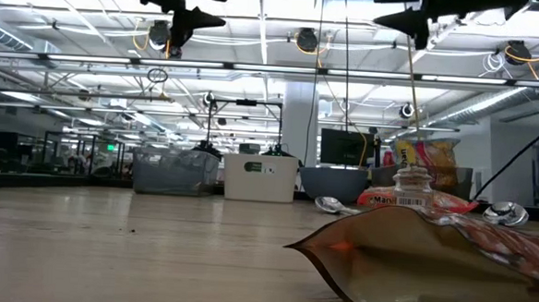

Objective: Pick & Place Food Item
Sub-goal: Put the orange spoon into the left black bin

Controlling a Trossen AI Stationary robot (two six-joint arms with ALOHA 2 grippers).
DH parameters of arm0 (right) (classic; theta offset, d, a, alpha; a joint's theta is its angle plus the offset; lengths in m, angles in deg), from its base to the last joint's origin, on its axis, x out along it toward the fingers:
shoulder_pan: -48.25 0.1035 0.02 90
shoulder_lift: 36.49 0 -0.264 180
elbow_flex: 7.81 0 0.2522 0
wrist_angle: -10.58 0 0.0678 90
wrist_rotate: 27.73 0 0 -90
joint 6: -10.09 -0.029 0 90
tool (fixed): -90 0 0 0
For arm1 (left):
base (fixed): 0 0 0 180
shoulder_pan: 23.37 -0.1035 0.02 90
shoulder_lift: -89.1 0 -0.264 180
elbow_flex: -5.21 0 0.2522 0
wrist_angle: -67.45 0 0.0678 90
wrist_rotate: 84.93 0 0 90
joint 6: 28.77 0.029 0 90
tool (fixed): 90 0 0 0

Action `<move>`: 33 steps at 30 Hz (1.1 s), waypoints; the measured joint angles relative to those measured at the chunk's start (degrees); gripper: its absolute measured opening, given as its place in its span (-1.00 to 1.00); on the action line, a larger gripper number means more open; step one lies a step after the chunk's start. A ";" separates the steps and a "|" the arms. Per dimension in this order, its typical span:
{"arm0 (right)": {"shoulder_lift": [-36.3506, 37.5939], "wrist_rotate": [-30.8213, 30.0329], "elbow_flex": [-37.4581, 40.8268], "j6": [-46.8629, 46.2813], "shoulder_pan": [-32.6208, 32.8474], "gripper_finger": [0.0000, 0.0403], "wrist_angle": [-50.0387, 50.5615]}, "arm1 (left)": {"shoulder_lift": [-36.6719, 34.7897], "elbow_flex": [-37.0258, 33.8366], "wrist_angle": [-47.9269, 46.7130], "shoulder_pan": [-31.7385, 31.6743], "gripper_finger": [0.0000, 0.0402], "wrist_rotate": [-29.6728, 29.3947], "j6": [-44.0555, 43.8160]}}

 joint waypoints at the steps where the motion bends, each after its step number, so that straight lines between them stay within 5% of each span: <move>1: -0.24 -1.82 0.00 0.06 2.15 -0.01 -0.12 | 0.00 0.00 -0.94 0.51 0.03 0.35 0.50; 20: -18.67 -34.92 -4.30 9.44 40.85 -0.03 -3.82 | 0.02 0.00 -7.74 12.90 0.03 -0.09 5.41; 27: -28.06 -37.23 -12.16 11.52 49.25 -0.03 7.84 | 0.02 0.00 -9.77 14.94 0.03 -0.12 5.49; 33: -31.17 -36.58 -13.07 3.56 50.34 -0.02 18.62 | 0.02 0.00 -9.22 17.36 0.03 -2.80 5.28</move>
